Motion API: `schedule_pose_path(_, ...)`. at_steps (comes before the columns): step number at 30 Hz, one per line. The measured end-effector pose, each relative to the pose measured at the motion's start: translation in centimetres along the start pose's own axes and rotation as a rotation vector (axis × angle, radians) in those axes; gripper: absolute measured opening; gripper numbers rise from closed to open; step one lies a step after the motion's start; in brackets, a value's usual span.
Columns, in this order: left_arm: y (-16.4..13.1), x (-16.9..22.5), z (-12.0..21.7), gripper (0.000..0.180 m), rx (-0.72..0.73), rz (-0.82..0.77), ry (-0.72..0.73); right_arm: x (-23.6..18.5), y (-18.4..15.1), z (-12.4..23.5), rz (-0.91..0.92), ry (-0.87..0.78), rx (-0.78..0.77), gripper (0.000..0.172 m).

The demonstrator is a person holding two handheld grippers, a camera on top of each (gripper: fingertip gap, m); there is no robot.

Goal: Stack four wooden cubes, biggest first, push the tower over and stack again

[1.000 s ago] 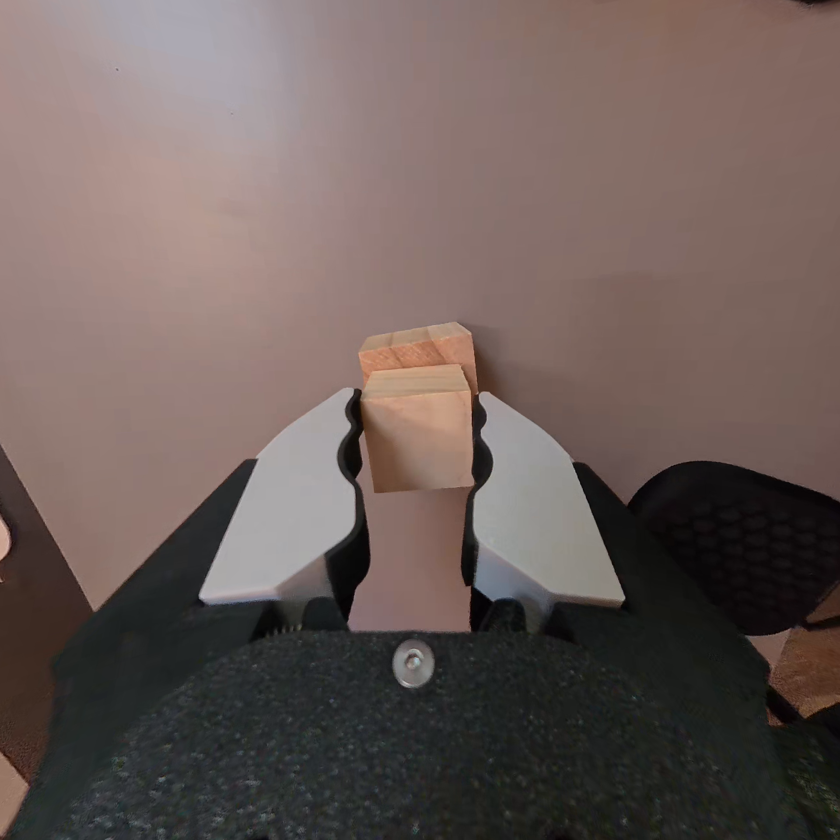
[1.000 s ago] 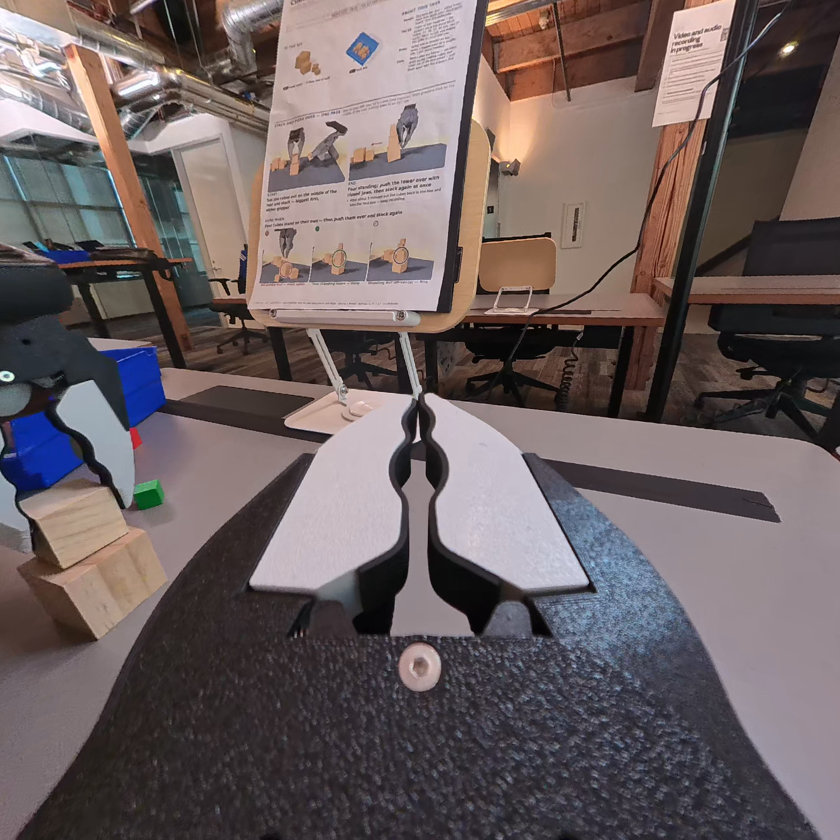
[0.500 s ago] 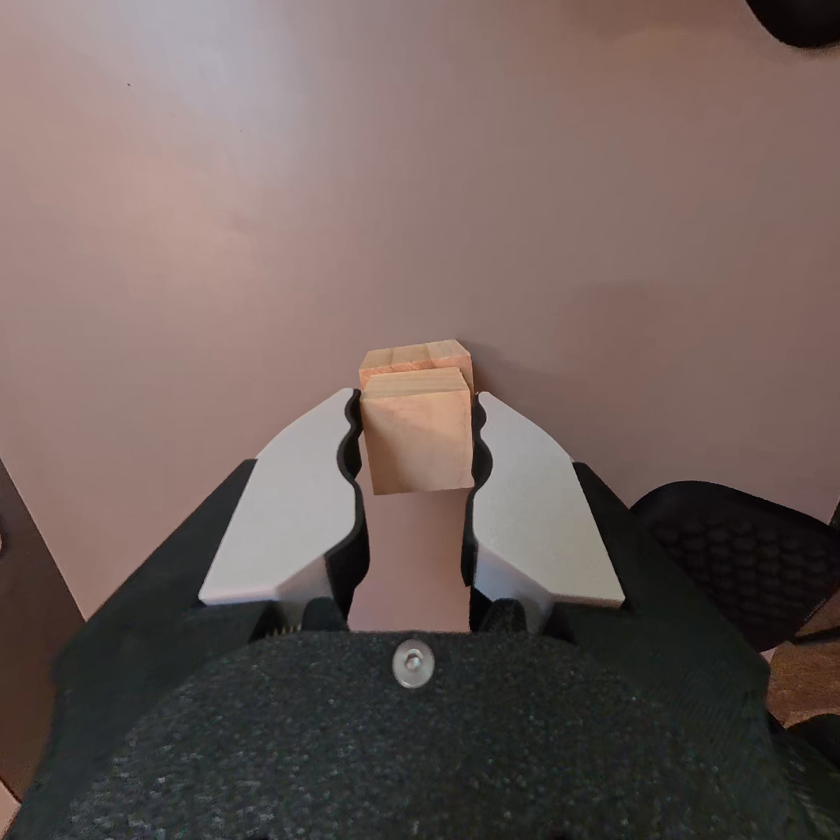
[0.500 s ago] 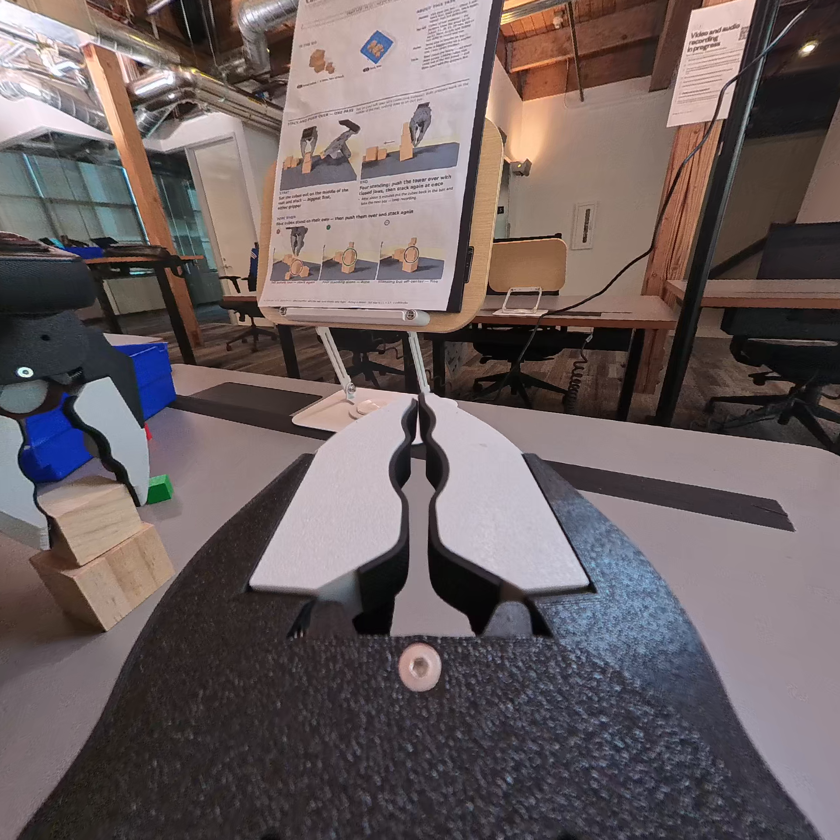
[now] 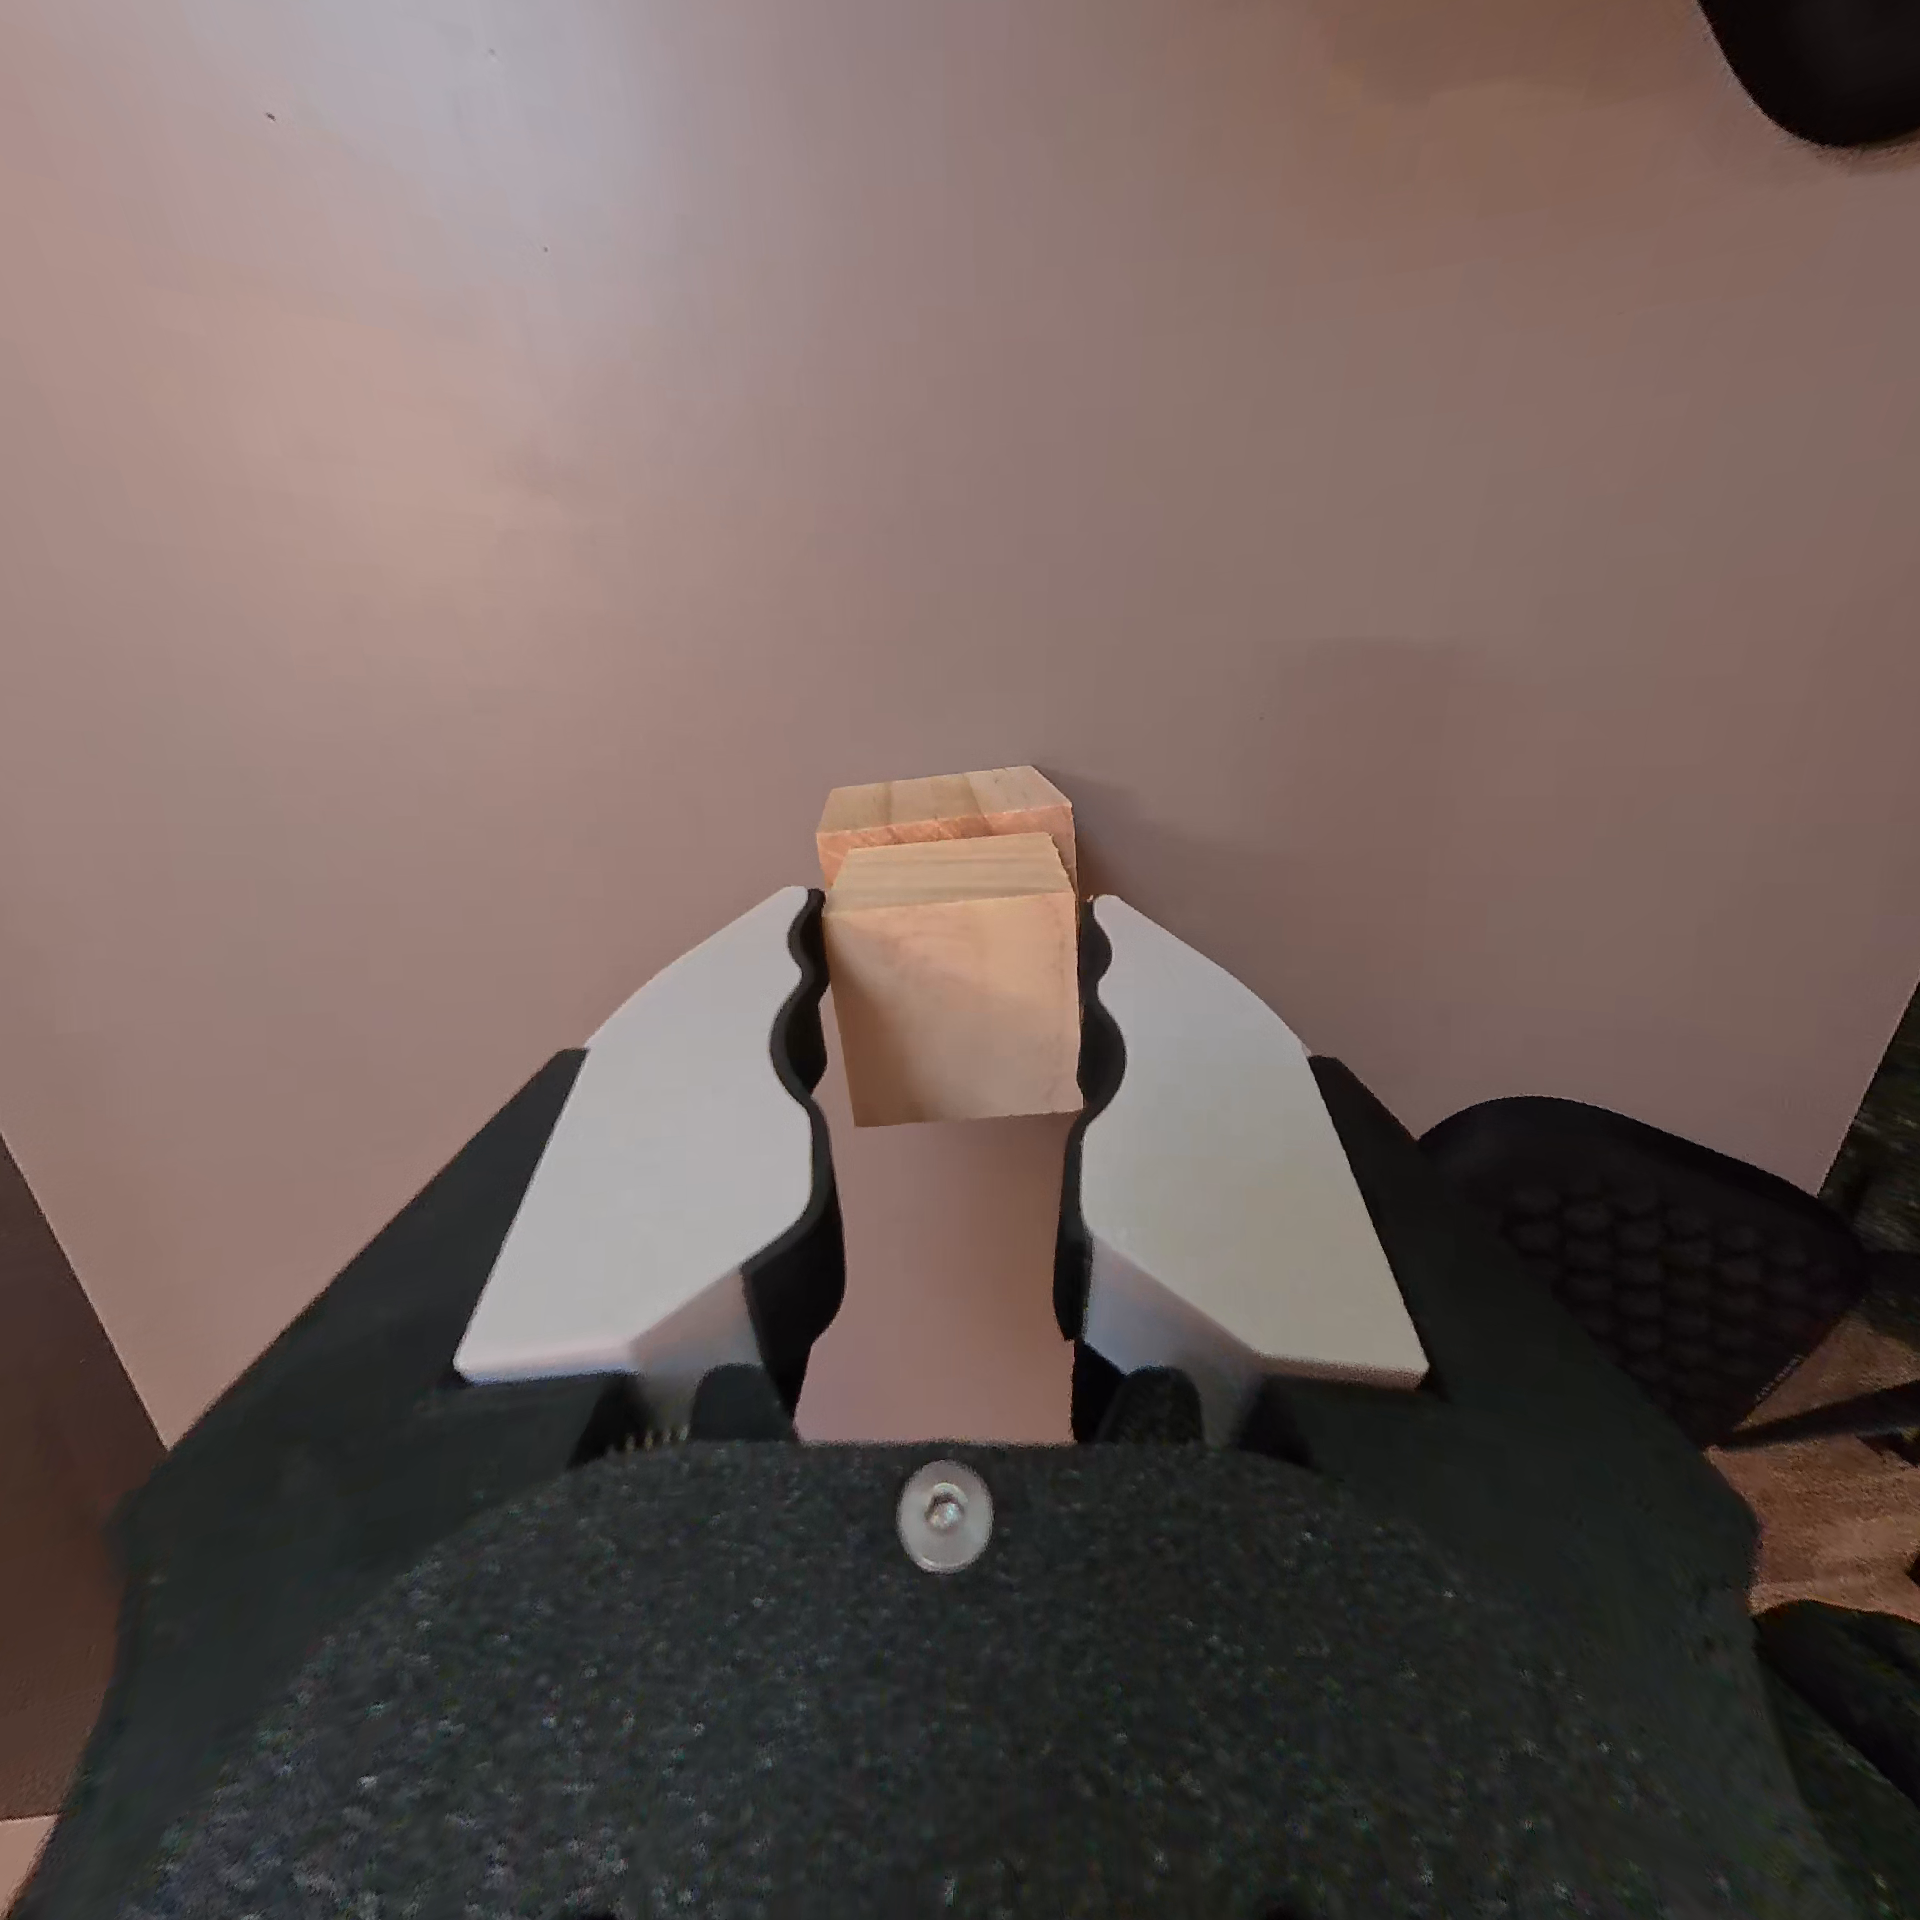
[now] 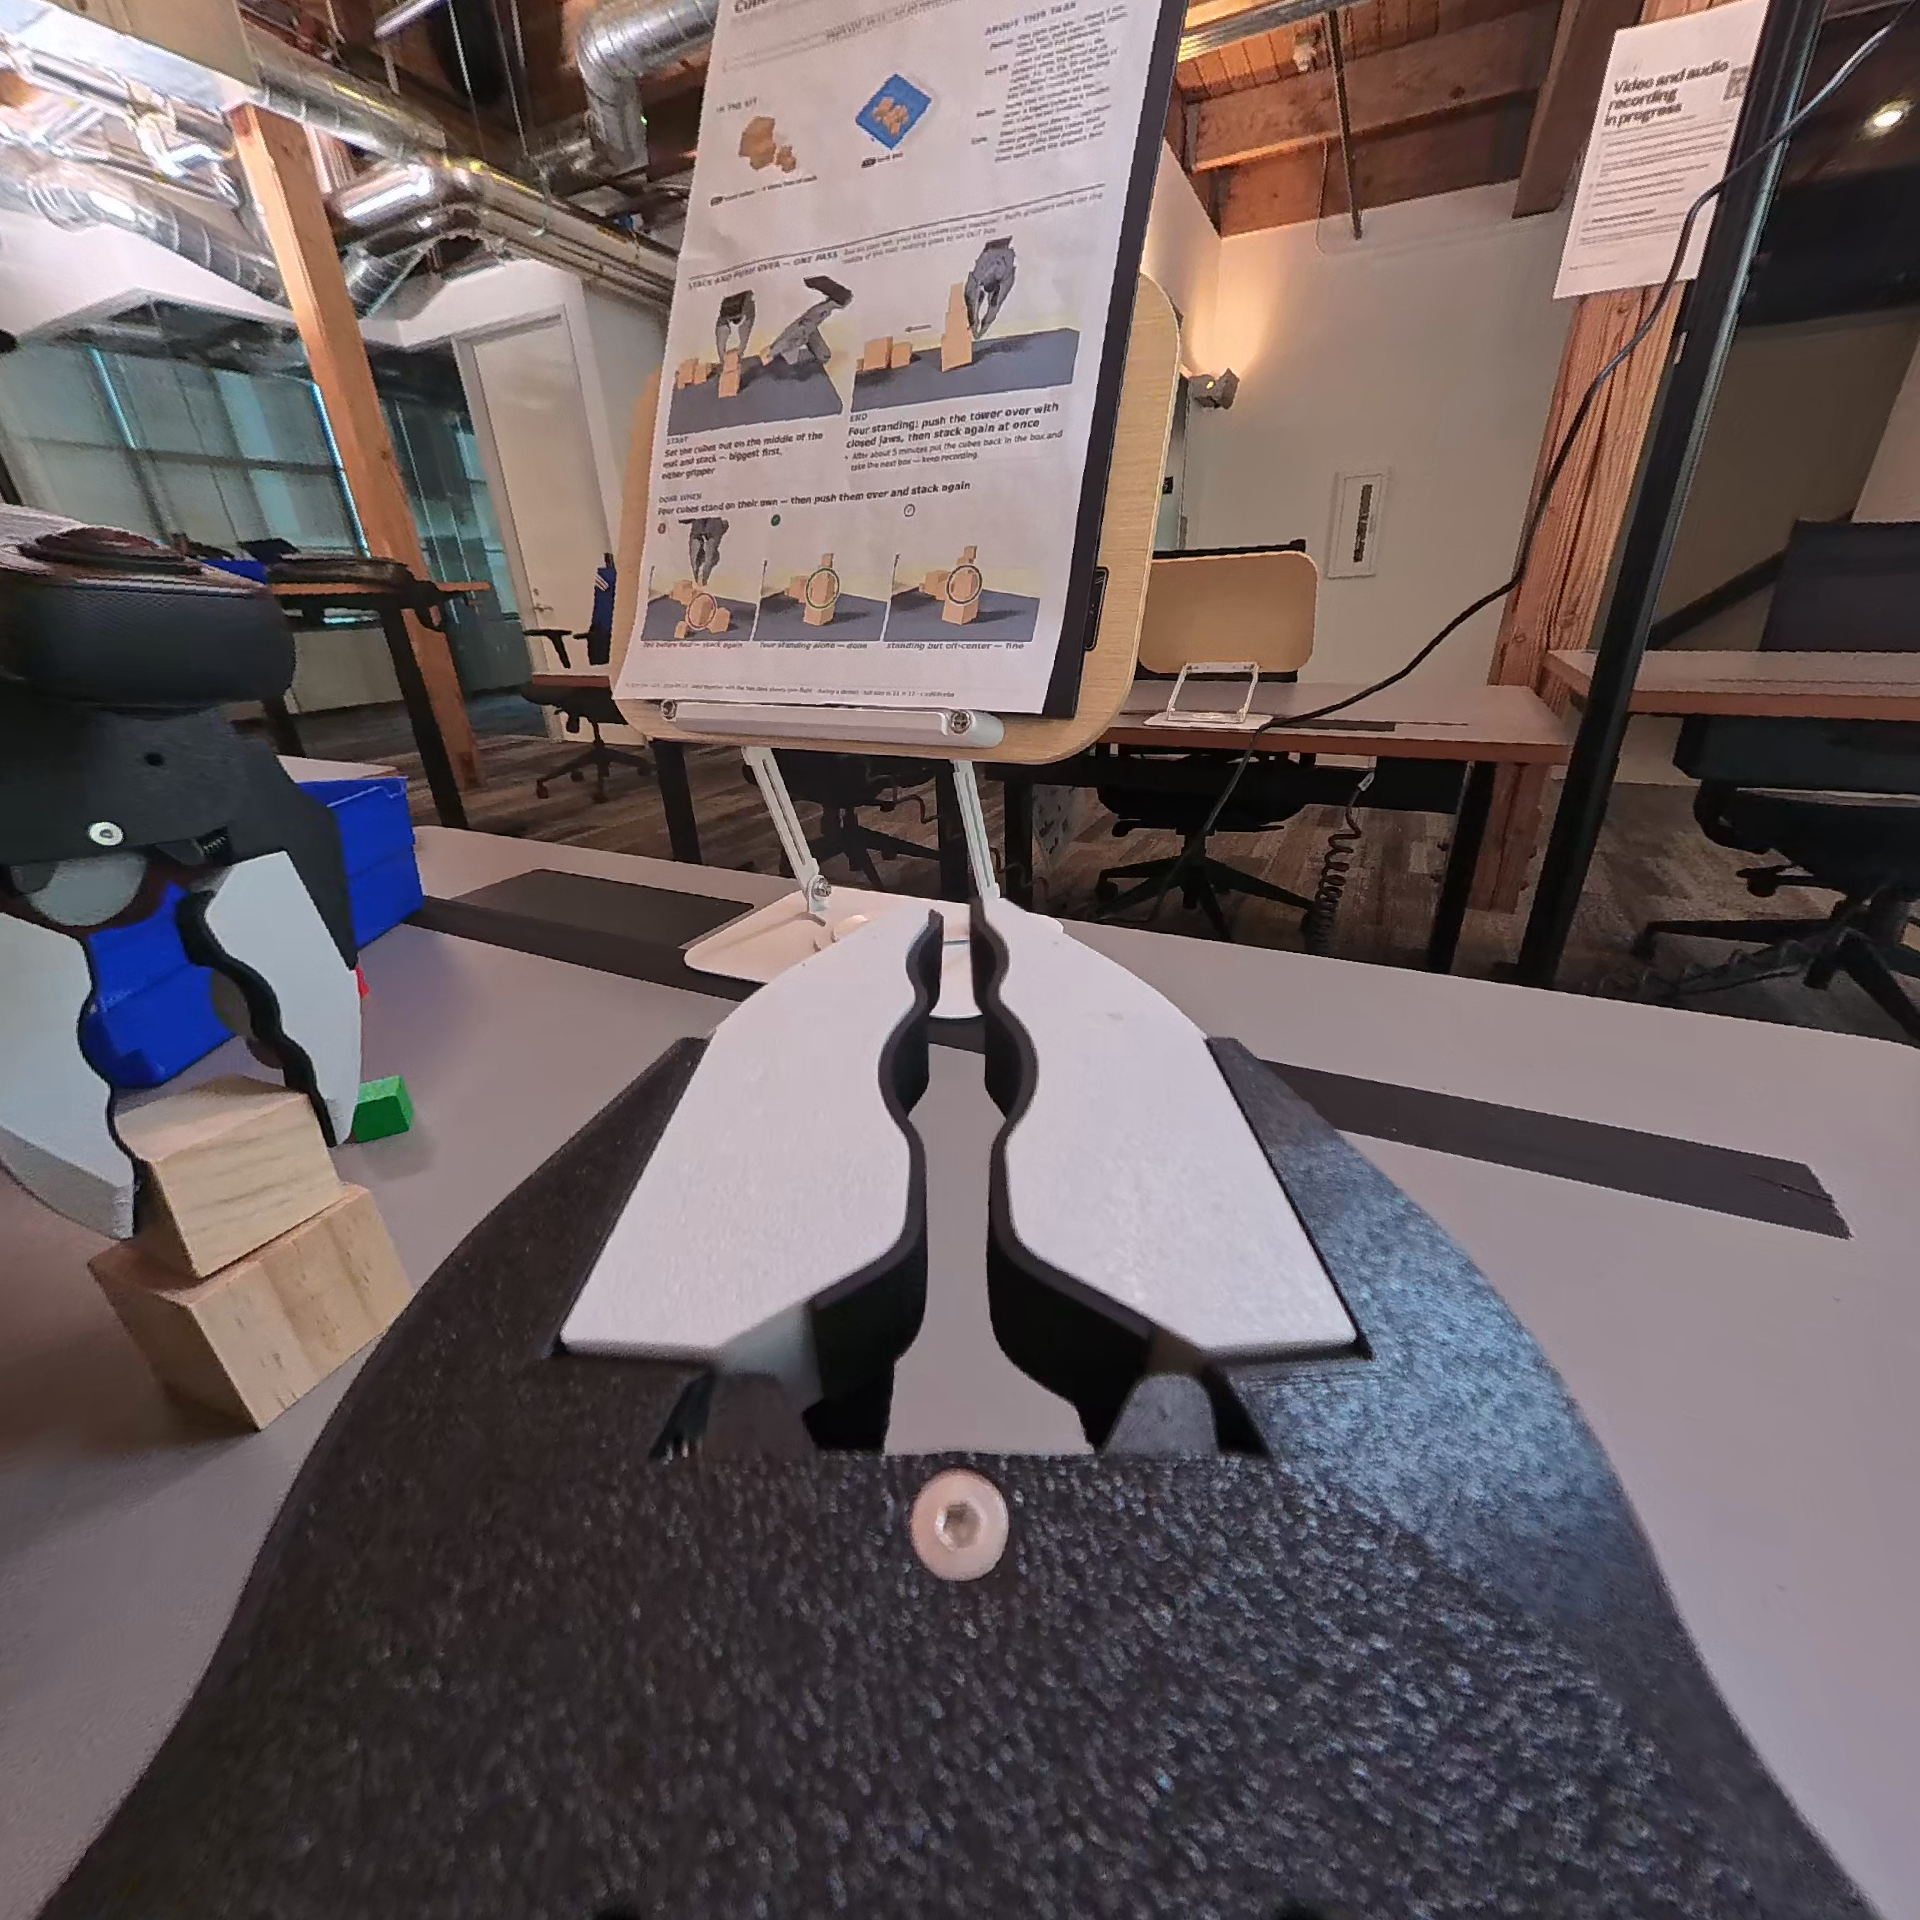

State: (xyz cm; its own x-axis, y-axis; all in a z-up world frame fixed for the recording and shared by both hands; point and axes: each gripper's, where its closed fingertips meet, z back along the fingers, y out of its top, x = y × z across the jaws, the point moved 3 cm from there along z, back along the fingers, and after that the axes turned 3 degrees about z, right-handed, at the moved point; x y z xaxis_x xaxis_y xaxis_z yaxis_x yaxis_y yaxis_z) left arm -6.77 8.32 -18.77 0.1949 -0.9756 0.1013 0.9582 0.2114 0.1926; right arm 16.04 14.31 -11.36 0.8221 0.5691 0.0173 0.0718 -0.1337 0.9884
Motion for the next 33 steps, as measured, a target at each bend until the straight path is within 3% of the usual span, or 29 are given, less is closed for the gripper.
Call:
schedule_pose_path(5,0.1,0.0,0.0,0.046,0.006,0.0,-0.001,0.1,0.1,0.0,-0.001,-0.004,0.002,0.006)
schedule_pose_path(10,0.3,-0.1,0.5,0.06,0.064,0.003,0.0,0.1,0.2,0.1,-0.015,-0.004,-0.001,0.008)
schedule_pose_path(15,1.3,0.2,3.6,0.061,0.266,0.016,-0.012,0.3,0.1,0.1,-0.017,-0.01,-0.002,0.009)
schedule_pose_path(20,0.5,-2.5,7.0,0.059,0.494,0.127,0.109,0.2,0.0,0.0,-0.016,-0.012,-0.005,0.009)
schedule_pose_path(24,-1.7,-5.4,9.9,0.051,0.754,0.281,0.253,0.4,0.2,0.1,-0.024,-0.022,-0.002,0.01)
schedule_pose_path(27,-4.9,-7.2,11.6,0.037,0.983,0.418,0.424,0.5,0.2,0.1,-0.058,-0.019,-0.009,0.011)
schedule_pose_path(30,-9.1,-8.1,10.0,0.034,0.992,0.607,0.466,0.6,0.0,0.0,-0.082,-0.017,-0.015,0.011)
schedule_pose_path(33,-12.4,-8.5,6.2,0.036,0.853,0.72,0.455,0.5,-0.1,-0.1,-0.097,-0.008,-0.017,0.011)
